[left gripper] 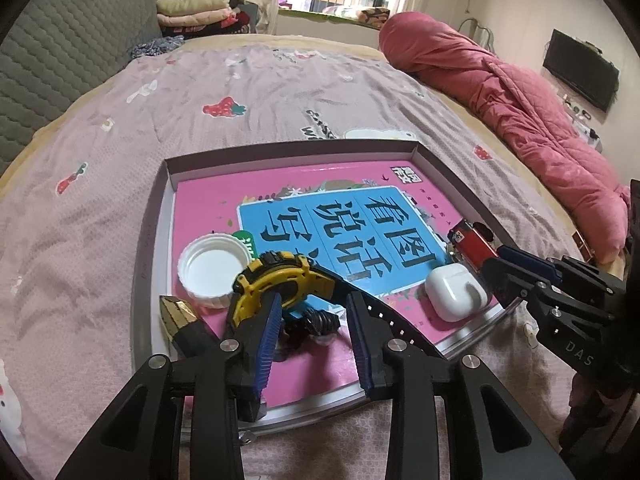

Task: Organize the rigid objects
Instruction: 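Lower and release the lighter by the brass jar with the right tool while the left tool drops the earring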

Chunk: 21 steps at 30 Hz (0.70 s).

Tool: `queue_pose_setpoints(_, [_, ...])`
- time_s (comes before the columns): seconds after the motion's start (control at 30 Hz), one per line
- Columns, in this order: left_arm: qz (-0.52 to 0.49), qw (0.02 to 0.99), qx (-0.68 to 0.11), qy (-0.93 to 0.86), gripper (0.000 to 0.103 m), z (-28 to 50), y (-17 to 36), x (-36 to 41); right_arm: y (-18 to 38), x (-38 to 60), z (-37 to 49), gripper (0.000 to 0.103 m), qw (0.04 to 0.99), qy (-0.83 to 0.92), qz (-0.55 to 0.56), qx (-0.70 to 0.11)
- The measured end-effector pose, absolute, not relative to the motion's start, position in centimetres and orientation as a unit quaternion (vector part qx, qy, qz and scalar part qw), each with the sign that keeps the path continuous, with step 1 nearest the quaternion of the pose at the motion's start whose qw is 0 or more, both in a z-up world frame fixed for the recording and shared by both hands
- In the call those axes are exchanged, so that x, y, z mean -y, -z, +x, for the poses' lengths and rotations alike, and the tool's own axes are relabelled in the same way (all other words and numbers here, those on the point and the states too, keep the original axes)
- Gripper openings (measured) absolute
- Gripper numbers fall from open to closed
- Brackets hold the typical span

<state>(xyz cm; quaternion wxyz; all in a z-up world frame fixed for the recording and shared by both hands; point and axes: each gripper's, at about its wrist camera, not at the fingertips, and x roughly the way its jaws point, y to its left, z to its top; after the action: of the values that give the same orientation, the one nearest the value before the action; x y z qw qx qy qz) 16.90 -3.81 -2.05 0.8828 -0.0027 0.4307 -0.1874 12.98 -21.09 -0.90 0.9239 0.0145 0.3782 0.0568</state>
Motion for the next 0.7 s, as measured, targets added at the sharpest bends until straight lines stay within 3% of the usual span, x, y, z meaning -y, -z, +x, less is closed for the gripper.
queue_pose_setpoints(0.07, [-0.008,0.886,-0.424,0.185,0.035,16.9,1.6,3.4,0.7,21.1,12.9,0.025,0.925,-0.057,0.014,-0.374])
queue_pose_setpoints(0.17, [-0.021,0.89,-0.417,0.182,0.046,16.9,1.0,2.6,0.5,21.1,12.9,0.029,0.928,-0.061,0.014,-0.368])
queue_pose_setpoints(0.27, [-0.039,0.891,-0.415,0.182,0.048,17.1,0.7,1.8,0.4,21.0,12.9,0.04,0.93,-0.058,0.008,-0.364])
queue_pose_setpoints(0.7, [-0.025,0.9,-0.394,0.183,0.054,16.0,-0.4,2.0,0.0,21.2,12.7,0.043,0.935,-0.047,0.016,-0.352])
